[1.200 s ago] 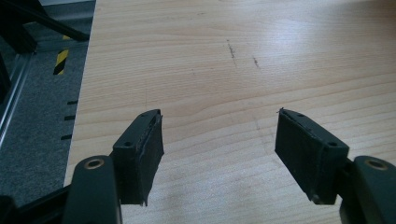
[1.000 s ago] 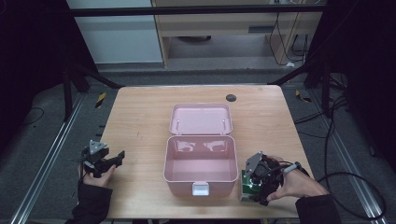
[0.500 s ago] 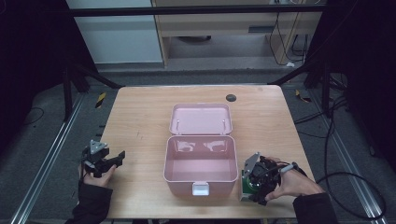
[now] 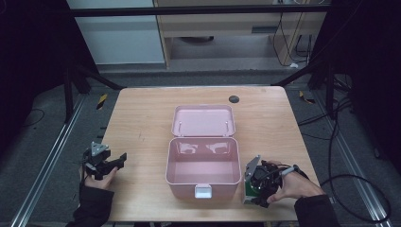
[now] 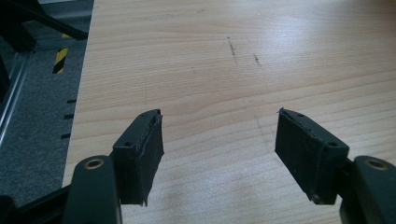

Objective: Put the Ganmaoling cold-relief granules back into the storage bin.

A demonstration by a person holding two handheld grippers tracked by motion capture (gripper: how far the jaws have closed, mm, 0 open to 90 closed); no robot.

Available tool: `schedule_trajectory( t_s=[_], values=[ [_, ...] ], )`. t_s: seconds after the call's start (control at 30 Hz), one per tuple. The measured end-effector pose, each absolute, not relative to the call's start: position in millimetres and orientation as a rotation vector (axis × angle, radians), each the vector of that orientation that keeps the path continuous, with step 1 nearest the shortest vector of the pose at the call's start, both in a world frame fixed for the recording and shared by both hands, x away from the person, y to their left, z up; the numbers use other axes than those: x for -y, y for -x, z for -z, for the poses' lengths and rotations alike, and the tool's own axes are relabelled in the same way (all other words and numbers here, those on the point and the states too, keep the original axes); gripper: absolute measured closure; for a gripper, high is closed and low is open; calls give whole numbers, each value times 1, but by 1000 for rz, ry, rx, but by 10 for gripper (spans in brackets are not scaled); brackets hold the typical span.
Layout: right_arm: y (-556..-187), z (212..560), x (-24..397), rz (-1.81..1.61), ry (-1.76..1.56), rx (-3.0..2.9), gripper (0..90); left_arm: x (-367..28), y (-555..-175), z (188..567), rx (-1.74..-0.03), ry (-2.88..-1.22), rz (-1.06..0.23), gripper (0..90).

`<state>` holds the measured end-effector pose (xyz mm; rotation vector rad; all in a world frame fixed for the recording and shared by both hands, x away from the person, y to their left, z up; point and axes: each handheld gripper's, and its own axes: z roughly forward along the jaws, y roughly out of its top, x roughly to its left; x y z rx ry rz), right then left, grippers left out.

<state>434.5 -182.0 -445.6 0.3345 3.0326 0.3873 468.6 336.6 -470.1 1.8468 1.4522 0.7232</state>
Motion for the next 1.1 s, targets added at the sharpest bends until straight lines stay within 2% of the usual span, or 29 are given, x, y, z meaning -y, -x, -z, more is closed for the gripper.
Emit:
schedule_trajectory(
  t_s=[0.6, 1.1],
  values=[
    [-434, 440, 185, -337, -350, -3039, 157, -337, -468, 470, -1452, -1849, -721, 318],
    [-428, 398, 199, -394, -349, -2976, 158, -336, -469, 470, -1455, -1853, -714, 317]
  ],
)
